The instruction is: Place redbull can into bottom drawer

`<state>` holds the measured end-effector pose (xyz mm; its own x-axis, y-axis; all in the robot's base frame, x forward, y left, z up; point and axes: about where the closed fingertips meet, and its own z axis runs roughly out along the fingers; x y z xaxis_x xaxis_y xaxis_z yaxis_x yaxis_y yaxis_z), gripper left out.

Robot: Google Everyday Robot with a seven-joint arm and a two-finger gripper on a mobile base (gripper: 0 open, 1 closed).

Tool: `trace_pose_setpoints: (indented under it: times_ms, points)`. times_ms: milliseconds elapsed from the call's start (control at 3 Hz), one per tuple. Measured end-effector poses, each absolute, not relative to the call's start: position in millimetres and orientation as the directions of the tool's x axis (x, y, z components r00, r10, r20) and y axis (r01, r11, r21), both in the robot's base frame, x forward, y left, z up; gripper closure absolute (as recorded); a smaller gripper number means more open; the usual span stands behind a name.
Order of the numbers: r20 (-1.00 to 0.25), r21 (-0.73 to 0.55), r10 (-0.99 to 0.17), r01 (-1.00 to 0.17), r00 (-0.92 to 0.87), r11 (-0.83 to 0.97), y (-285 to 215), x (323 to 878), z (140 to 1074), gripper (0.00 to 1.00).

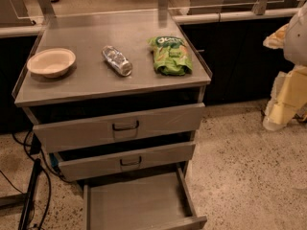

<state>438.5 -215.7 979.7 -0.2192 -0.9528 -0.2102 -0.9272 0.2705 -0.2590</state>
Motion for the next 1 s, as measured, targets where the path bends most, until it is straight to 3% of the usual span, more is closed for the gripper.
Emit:
trace_pose_setpoints:
  times_ms: [333,667,1000]
  points:
    - [-0.214,-0.268,-0.948,-0.919,-0.234,0.287,-213.1,444.7,983.0,0.0]
    - [-0.226,-0.231,-0.928,-0.91,-0.295,0.345,-176.8,493.9,980.2,0.0]
    - [-0.232,-0.237,-0.928,-0.909,-0.291,0.344,-174.3,495.4,980.8,0.0]
